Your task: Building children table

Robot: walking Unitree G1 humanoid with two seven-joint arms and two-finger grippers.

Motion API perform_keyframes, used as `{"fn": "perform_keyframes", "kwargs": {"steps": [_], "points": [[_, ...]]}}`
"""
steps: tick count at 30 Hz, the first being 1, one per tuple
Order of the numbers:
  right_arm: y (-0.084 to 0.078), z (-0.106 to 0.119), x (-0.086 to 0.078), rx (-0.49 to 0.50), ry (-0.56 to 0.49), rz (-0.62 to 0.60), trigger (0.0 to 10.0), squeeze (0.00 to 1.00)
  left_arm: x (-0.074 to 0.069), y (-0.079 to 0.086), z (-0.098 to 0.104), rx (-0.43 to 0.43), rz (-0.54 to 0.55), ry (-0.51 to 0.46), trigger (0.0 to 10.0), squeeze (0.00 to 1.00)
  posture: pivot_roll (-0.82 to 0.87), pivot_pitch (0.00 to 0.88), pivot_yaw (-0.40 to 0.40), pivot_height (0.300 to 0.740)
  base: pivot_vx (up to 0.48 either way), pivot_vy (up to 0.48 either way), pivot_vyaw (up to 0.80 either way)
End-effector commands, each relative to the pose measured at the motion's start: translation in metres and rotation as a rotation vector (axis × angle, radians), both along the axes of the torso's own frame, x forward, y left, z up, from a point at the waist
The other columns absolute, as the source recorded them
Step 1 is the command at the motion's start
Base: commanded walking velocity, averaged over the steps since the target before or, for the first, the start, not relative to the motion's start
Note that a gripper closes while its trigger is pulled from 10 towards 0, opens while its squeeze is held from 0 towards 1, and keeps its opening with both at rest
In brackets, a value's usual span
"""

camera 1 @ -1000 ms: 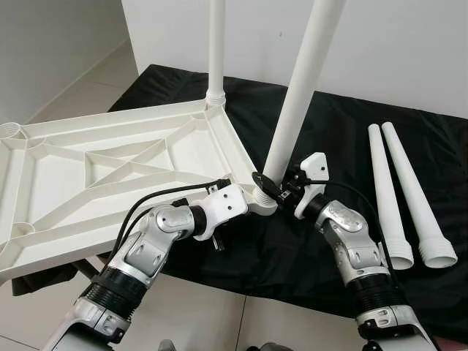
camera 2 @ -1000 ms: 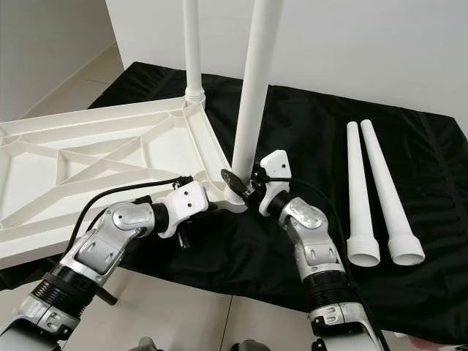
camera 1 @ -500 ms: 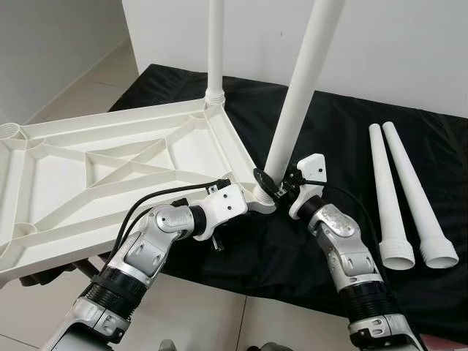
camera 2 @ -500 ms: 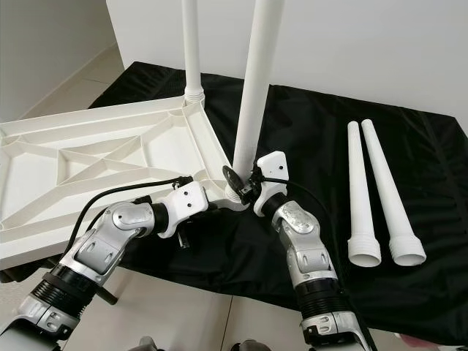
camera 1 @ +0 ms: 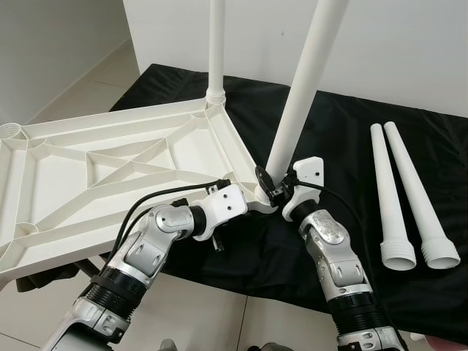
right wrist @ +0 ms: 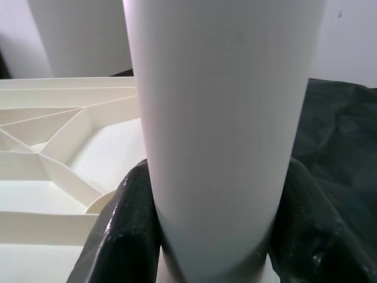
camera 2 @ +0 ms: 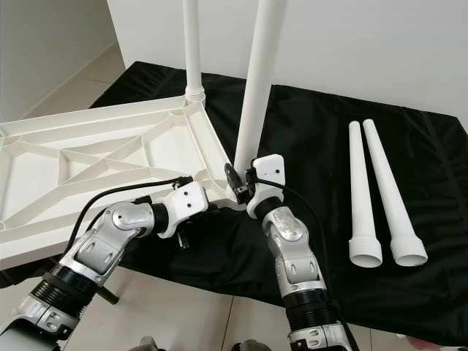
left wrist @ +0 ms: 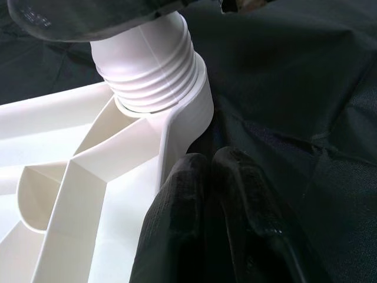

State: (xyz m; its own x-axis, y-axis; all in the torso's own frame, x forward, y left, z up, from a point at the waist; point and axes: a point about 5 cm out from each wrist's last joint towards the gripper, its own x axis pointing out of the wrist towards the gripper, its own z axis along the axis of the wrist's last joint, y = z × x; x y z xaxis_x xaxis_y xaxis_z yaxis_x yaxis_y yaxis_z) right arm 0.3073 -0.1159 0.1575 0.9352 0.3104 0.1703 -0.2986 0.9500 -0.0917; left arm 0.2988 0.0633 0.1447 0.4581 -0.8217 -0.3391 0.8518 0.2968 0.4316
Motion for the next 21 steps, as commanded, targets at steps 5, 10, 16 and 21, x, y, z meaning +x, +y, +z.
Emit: {"fn": "perform_keyframes", "kwargs": {"steps": [5, 10, 16, 21], "points": [[-0.0019, -0.0082, -0.0044, -0.011, 0.033, -0.099, 10.0, 0.0, -0.0026, -0.0039, -0.0002, 0.007, -0.028, 0.002, 10.0, 0.0, -0.04, 0.037, -0.002, 0.74, 0.0, 0.0, 0.0], [-0.0017, -0.0075, -0.0059, -0.008, 0.023, -0.147, 10.0, 0.0, -0.003, -0.0042, -0.0005, 0.008, -0.03, 0.002, 10.0, 0.0, -0.04, 0.033, -0.002, 0.74, 0.0, 0.0, 0.0], [-0.0017, -0.0097, -0.0072, -0.004, 0.045, -0.248, 10.0, 0.0, -0.003, -0.004, -0.0006, 0.011, -0.032, 0.001, 10.0, 0.0, -0.04, 0.033, 0.0, 0.74, 0.0, 0.0, 0.0], [-0.0037, -0.0125, -0.009, 0.002, 0.059, -0.353, 10.0, 0.0, -0.003, -0.0035, -0.0006, 0.012, -0.033, 0.003, 10.0, 0.0, -0.04, 0.034, 0.002, 0.74, 0.0, 0.0, 0.0]]}}
